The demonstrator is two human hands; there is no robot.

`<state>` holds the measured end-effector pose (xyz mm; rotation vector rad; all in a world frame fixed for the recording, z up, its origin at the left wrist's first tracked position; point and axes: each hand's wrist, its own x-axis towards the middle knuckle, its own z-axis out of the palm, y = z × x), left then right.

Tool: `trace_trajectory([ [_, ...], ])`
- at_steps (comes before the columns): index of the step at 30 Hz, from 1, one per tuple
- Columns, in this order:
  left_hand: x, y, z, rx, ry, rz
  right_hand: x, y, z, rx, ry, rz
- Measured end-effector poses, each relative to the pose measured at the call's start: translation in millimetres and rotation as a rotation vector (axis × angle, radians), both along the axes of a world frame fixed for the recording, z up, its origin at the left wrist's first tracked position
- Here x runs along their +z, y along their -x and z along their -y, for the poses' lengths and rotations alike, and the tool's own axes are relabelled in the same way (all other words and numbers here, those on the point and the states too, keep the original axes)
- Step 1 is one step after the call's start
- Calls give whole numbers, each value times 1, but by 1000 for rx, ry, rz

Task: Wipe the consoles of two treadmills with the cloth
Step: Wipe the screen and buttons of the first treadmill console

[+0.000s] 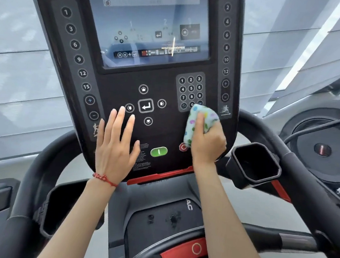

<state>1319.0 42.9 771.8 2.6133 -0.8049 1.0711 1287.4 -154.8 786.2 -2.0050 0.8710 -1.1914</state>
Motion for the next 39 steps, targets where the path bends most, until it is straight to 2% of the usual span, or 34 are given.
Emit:
trace_trajectory([
  [4,0,0,0,9,-10,7,8,-20,-28,149,303,35],
  [8,1,0,2,21,-9,7,12,-25,-3,169,478,8],
  [10,2,2,4,29,-6,4,18,-26,17,125,451,20],
  [15,11,1,18,12,4,8,45,-21,76,-2,118,-80],
  [19,15,-2,33,10,14,7,48,-20,66,-45,9,-54],
  [21,14,-4,37,13,13,5,50,-24,46,-7,29,-33],
  [25,11,-6,39,31,-5,-2,51,-41,9,126,300,28],
  [30,13,-8,45,45,-2,27,54,-51,27,207,453,74],
  [32,17,-11,48,46,-1,39,56,-51,43,179,418,93],
  [37,22,-16,55,49,2,63,66,-43,99,43,156,32],
  [39,21,-18,58,50,-6,77,65,-42,109,24,135,35],
])
